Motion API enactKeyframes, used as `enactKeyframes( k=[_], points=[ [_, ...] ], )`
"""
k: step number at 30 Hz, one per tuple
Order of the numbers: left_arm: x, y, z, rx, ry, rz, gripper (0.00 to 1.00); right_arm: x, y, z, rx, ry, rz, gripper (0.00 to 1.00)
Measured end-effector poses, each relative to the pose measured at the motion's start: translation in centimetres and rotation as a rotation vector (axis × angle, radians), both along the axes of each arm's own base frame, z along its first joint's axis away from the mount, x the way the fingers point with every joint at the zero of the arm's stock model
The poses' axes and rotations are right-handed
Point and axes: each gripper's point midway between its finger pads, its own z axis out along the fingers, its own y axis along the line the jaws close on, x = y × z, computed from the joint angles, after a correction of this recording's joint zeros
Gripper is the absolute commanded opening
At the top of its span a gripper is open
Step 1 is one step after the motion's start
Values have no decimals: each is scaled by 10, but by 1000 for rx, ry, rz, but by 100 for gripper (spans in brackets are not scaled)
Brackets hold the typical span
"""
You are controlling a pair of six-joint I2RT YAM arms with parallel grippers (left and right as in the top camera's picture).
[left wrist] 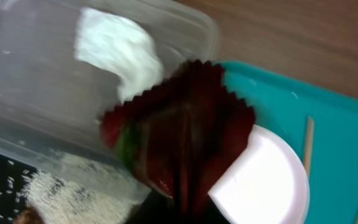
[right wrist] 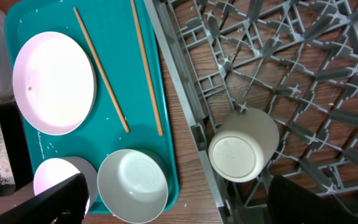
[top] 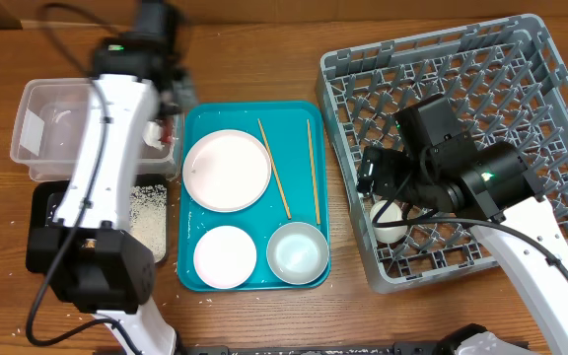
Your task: Sort waste into correct bins and load items into the dishwasher
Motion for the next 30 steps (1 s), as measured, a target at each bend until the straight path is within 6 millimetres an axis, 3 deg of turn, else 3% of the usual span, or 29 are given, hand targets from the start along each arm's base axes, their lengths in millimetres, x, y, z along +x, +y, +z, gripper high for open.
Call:
enactKeyframes(
  k=[1,2,3,4,7,9,15,19,21,27,30],
  points=[
    [4,15,-3,-2,-6,37,51,0,0,0,0,0,0,96],
    [6,26,-8,-11,-2,65,64,0,0,0,0,0,0,96],
    [6,34,-14,-23,10,82,89,0,0,0,0,0,-1,97],
    [5,40,-19,-36,28,91,100,0,0,0,0,0,-1,97],
    [-3,46,-30,-76,80,103,100,0,0,0,-1,0,1,100],
    [-10,43,-25,-101,104,97,96,0,0,0,0,0,1,100],
    [-21,13,42,-174,16,-7,94,0,0,0,0,1,0,100],
    [-58,-29,98,-182,-66,-148,94,0,0,0,-1,0,0,100],
    [-82,-50,114,-186,-66,-219,92,0,0,0,0,1,0,100],
    [-130,-86,132,-184,-45,-354,91,0,0,0,0,0,0,100],
    [-144,-92,137,-149,-46,-379,100,0,0,0,0,0,0,100]
  ],
)
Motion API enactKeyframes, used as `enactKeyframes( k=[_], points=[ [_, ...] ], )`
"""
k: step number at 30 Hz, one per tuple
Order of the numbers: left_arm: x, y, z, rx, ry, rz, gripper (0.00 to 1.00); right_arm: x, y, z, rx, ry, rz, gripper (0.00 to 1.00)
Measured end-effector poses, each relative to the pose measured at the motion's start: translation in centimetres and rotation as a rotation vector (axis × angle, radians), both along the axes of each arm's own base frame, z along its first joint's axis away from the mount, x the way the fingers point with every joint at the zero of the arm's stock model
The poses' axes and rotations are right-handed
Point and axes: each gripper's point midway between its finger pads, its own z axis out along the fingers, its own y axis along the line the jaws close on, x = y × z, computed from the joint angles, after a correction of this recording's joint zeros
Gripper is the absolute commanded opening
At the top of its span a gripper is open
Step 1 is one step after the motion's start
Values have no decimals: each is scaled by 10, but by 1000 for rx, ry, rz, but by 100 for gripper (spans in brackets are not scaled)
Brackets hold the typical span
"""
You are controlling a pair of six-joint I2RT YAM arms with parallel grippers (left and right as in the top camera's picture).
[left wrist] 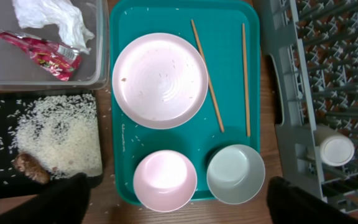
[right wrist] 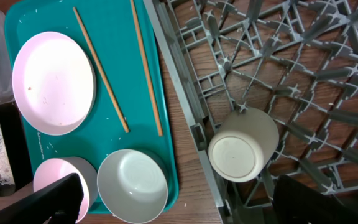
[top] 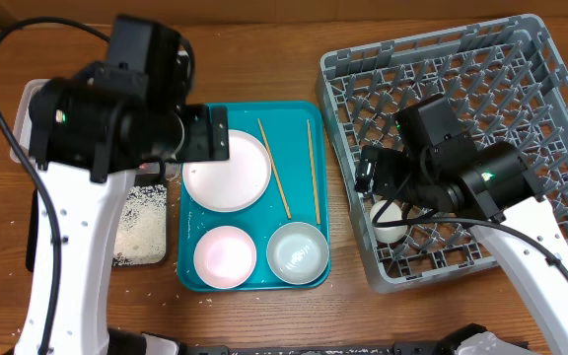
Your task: Sort waste into correct bins and load items into the dishwasher
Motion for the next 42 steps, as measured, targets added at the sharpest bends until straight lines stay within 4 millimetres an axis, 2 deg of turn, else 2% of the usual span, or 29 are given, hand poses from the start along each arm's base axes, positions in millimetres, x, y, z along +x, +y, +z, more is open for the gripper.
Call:
enactKeyframes(
  k=[7,10,19,21,23,25,27,30,34,36,42],
  points=[
    [-39,-27,29,-42,-95,-113,100,0,0,0,0,0,-1,100],
    [-46,-31,34,-62,-105,-134,100,0,0,0,0,0,0,100],
    [-40,-31,29,-42,-94,-126,100,0,0,0,0,0,0,100],
    [-26,-31,41,-43,-185,-111,100,0,0,0,0,0,0,100],
    [-9,-33,61,-60,-319,-103,100,0,0,0,0,0,0,100],
    [0,-32,82,-72,-452,-112,100,0,0,0,0,-1,0,100],
    [-1,-24,95,-81,-552,-108,100,0,0,0,0,0,0,100],
    [-10,-1,101,-83,-657,-63,100,0,0,0,1,0,-1,100],
    [-26,37,83,-69,-748,36,100,0,0,0,0,0,0,100],
    [-37,49,67,-61,-785,67,100,0,0,0,0,0,0,100],
    [-63,55,27,-107,-932,67,100,0,0,0,0,1,0,100]
  ],
)
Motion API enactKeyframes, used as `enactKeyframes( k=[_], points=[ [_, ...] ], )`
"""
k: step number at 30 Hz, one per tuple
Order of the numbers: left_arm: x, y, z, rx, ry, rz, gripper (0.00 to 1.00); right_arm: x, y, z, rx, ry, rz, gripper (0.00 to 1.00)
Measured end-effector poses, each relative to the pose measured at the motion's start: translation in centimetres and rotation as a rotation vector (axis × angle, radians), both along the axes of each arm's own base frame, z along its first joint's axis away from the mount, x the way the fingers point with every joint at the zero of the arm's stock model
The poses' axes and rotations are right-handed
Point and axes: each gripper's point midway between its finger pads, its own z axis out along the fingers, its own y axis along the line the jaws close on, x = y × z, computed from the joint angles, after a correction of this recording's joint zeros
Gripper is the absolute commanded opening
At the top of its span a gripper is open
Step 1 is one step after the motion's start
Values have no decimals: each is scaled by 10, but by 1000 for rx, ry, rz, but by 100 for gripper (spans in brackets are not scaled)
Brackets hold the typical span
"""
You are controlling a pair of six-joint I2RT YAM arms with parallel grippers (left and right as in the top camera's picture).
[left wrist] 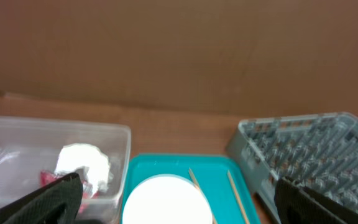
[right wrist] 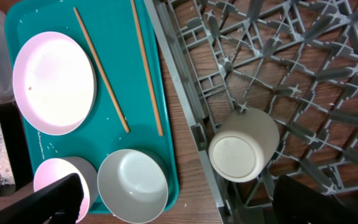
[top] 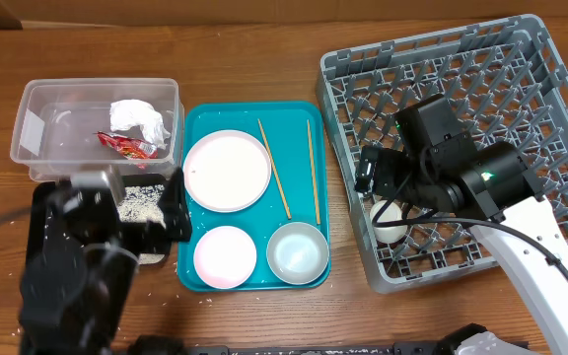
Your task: Sort waste into correct bins and load items into the dishwasher
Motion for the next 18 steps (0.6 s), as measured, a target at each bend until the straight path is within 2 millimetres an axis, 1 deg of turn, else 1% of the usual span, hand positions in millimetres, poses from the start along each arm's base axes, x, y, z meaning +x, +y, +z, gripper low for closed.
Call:
enactKeyframes(
  k=[2,4,5,7,9,12,13,15,18],
  points=[
    [-4,0,-9,-7,-41,-6,100,0,0,0,0,-1,0,100],
    [-10,0,-31,-14,-94,-14,100,0,0,0,0,-1,0,100],
    [-11,0,-37,-15,-106,-13,100,0,0,0,0,-1,0,100],
    [-12,0,-56,-19,-137,-17,100,0,0,0,0,0,-1,100],
    [-13,-1,-80,-22,-158,-26,100,0,0,0,0,-1,-1,100],
    [-10,-5,-109,-27,-185,-44,100,0,0,0,-1,0,0,100],
    [-8,-6,-121,-28,-190,-51,100,0,0,0,0,-1,0,100],
    [-4,-7,-132,-29,-194,-56,100,0,0,0,0,0,0,100],
    [4,-9,-153,-34,-189,-63,100,0,0,0,0,-1,-1,100]
  ],
)
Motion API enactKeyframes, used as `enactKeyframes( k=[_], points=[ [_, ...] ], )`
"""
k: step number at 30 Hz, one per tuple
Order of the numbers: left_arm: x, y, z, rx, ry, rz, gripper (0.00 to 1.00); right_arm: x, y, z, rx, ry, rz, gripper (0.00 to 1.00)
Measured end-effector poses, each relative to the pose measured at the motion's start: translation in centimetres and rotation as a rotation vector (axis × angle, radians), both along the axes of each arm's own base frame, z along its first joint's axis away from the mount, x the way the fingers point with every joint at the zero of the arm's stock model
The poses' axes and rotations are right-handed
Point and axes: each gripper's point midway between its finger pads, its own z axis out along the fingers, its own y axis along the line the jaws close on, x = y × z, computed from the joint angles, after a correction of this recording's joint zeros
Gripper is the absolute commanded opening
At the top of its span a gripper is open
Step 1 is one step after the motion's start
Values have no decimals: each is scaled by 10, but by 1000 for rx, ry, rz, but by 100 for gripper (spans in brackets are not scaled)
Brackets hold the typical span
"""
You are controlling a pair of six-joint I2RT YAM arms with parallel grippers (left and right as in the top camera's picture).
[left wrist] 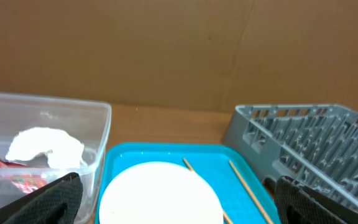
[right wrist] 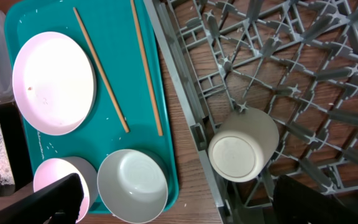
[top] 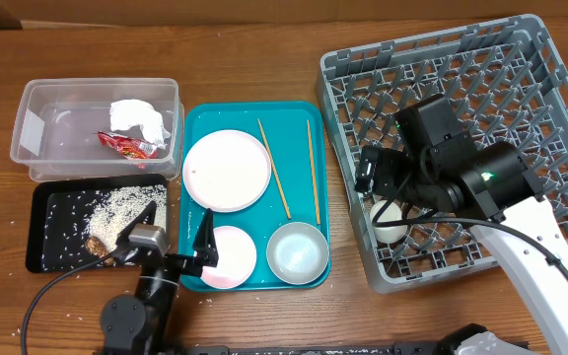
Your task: Sort waste into correct bins and load items into the dishwasher
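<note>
A teal tray (top: pixel 300 118) holds a pink plate (top: pixel 227 170), two chopsticks (top: pixel 273 169), a pink bowl (top: pixel 227 256) and a grey bowl (top: pixel 297 250). The clear bin (top: pixel 37 128) contains a white tissue (top: pixel 134 116) and a red wrapper (top: pixel 121 145). A cup (top: pixel 390 220) sits upside down in the grey rack (top: pixel 481 89). My left gripper (left wrist: pixel 179 208) is open and empty, low at the table's front edge, looking over the plate (left wrist: pixel 160 193). My right gripper (right wrist: pixel 182 205) is open and empty, above the rack's left corner beside the cup (right wrist: pixel 243 144).
A black tray (top: pixel 42 222) with scattered rice and a brown scrap lies in front of the clear bin. A cardboard wall (left wrist: pixel 166 50) stands behind the table. The right arm's body (top: pixel 457 168) hangs over the rack's left half.
My left arm has drawn back and sunk lower, from above the black tray to the table's front edge. Its fingers stay open. The right arm and all items are unchanged.
First the red wrapper was at my left gripper over the clear bin. Then the wrapper lay in the bin beside the tissue, with the gripper open high above the tray. After that the left arm stood over the black tray, and now low at the front. The right arm stayed put.
</note>
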Motion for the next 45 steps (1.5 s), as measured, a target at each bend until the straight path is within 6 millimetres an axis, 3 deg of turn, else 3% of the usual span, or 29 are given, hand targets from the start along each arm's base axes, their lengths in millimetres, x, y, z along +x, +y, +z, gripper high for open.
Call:
enactKeyframes(
  k=[7,28,31,36,41,45],
  points=[
    [8,-2,-45,2,60,-7,100,0,0,0,0,1,1,100],
    [8,-2,-45,2,59,-7,100,5,3,3,13,-24,-2,100],
    [8,-2,-45,2,59,-7,100,15,13,9,60,-66,17,91],
    [8,-2,-45,1,59,-7,100,7,53,15,145,-82,183,89],
    [8,-2,-45,1,59,-7,100,-22,102,-3,112,-35,403,84],
    [8,-2,-45,1,59,-7,100,-31,118,-16,83,-10,471,78]
  ],
)
